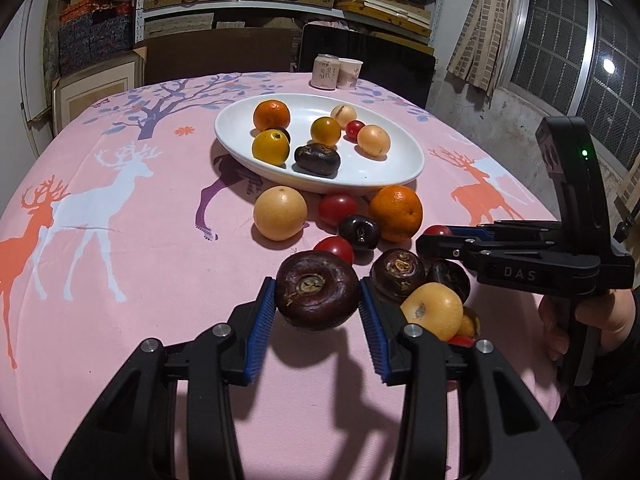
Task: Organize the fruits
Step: 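Carry both fruits onto the white plate and open both tools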
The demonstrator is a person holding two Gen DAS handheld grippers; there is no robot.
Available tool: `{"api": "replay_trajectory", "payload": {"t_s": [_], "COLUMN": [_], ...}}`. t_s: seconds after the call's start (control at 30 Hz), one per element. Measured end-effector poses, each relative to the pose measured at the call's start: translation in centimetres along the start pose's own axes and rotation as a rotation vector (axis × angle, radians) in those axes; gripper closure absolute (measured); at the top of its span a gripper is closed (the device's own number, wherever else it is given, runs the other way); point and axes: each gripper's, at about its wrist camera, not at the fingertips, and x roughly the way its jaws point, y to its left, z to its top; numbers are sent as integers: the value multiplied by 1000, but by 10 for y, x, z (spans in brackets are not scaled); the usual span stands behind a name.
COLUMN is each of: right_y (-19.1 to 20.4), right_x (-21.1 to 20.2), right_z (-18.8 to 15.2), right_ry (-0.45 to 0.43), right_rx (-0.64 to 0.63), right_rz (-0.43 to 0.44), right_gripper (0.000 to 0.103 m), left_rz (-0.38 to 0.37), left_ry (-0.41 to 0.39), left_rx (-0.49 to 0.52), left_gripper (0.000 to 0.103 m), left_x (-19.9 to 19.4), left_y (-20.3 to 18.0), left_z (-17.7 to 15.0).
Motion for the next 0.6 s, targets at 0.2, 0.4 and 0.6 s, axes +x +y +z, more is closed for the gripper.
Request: {"api": "replay_trajectory", "payload": {"t_s": [0.2, 0.4, 0.6], "right_y": [0, 0, -5], "right_x": [-12, -21, -27], "right_z": [-5, -8, -10], "right_ry": [-39, -61, -75], "right_rx": [1, -3, 10], "right_rz": [0, -2, -8], "right_gripper": [74, 74, 74], "left_rz": [5, 14, 30], "left_ry": [-2, -6, -2], "left_rx": [-1, -4, -6], "left_gripper": [62, 62, 62], "left_x": [0, -2, -1], "left_y": [0, 1, 1], "left_z": [0, 0, 0]}}
